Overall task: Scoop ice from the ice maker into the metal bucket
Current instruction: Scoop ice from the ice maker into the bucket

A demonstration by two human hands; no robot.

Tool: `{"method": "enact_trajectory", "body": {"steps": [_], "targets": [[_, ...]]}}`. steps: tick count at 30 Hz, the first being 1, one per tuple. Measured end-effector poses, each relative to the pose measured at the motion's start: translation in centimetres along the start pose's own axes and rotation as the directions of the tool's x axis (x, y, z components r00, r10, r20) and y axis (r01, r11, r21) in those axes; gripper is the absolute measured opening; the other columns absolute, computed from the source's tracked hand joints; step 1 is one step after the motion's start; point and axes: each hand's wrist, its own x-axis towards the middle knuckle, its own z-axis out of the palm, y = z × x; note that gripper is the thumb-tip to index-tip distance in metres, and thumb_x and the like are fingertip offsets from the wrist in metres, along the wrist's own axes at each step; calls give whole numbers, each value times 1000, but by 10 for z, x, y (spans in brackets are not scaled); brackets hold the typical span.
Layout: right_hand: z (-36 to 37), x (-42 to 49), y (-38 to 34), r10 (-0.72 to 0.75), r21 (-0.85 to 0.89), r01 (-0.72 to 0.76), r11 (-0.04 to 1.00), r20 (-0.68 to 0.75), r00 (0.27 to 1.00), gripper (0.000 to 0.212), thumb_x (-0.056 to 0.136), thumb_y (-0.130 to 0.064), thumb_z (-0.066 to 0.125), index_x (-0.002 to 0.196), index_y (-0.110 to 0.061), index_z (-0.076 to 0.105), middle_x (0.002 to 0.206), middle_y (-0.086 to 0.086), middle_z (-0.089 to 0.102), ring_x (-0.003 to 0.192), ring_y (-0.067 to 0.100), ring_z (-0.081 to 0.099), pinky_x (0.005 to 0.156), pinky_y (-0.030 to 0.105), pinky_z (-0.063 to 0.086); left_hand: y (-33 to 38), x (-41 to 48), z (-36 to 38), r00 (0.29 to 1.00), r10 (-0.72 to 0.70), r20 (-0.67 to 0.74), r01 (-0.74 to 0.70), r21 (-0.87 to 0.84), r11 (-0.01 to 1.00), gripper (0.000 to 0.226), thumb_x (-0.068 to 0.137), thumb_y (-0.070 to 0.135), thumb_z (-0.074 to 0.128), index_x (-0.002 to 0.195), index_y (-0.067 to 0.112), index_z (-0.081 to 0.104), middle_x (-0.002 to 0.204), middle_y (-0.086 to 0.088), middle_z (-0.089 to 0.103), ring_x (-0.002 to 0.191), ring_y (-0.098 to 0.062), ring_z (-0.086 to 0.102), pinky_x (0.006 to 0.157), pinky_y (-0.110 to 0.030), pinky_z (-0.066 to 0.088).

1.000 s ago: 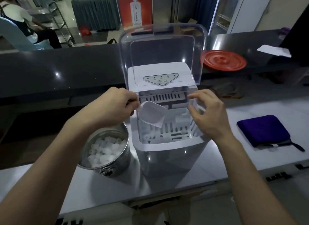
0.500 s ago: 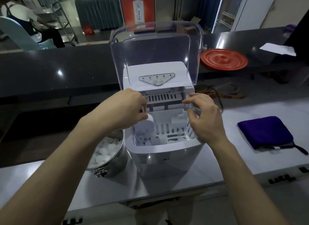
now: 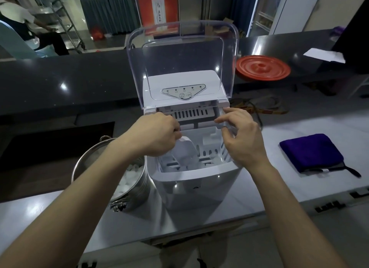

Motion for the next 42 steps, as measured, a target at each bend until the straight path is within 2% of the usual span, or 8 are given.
{"method": "enact_trajectory", "body": {"steps": [8, 12, 19, 23, 27, 30, 36, 42], "targets": [[0, -1, 0, 5, -12, -6, 1000, -13, 1000, 30, 93, 6, 63, 108, -16, 78, 119, -15, 60, 129, -1, 48, 107, 15, 39, 9, 5, 7, 998, 57, 1, -57, 168, 984, 29, 110, 33, 42, 99, 22, 66, 94, 1, 68, 79, -23, 60, 75, -39, 50], [-1, -2, 0, 3, 3, -3, 1000, -29, 1000, 34, 93, 8, 60, 109, -16, 78, 120, -16, 60, 129, 0, 50, 109, 22, 44, 12, 6, 13, 995, 63, 72, -80, 272, 959, 20, 101, 27, 48, 87, 20, 60, 85, 0, 64, 77, -23, 60, 68, -36, 46], [-2, -3, -2, 19, 30, -18, 999, -32, 999, 34, 94, 6, 59, 115, -16, 76, 129, -4, 66, 129, 14, 59, 109, 42, 55, 17, 19, 40, 955, 99, 281, -129, 91, 988, 29, 103, 17, 57, 75, 19, 51, 79, 0, 59, 69, -17, 53, 64, -31, 45], [-4, -3, -7, 71, 27, -70, 997, -33, 997, 36, 97, 0, 61, 128, -16, 70, 137, -1, 59, 128, 15, 58, 109, 27, 52, 11, 29, 34, 921, 100, 376, -110, 6, 994, 34, 107, 12, 50, 74, 15, 55, 75, -2, 55, 65, -19, 44, 57, -30, 35], [-5, -2, -7, 162, 22, -162, 987, -3, 987, 40, 101, -7, 61, 140, -19, 59, 144, -1, 51, 125, 12, 56, 103, 15, 44, 8, 41, 32, 883, 78, 462, -34, -104, 994, 28, 109, 14, 50, 95, 6, 74, 95, -11, 76, 71, -19, 55, 64, -33, 46], [-3, -2, -6, 171, 11, -171, 985, 1, 985, 39, 102, -8, 60, 139, -19, 59, 143, -2, 51, 125, 11, 55, 100, 9, 39, 12, 49, 36, 839, 50, 542, 43, -158, 986, 32, 111, 11, 46, 102, 3, 76, 90, -10, 75, 72, -21, 59, 68, -33, 49], [-3, -2, -6, 188, 45, -187, 981, -22, 982, 38, 102, -8, 62, 138, -17, 60, 140, -2, 54, 125, 11, 57, 106, 21, 48, 22, 52, 49, 760, 65, 647, 120, -237, 964, 33, 110, 5, 38, 101, 1, 70, 78, -5, 70, 65, -20, 57, 60, -28, 46], [-3, -3, -4, 231, 106, -227, 968, -29, 973, 40, 102, -8, 63, 141, -16, 59, 141, -5, 57, 125, 9, 58, 102, 9, 43, 20, 53, 51, 754, 106, 648, 120, -295, 948, 32, 107, 1, 35, 98, 5, 65, 77, -3, 71, 64, -21, 58, 59, -27, 47]]}}
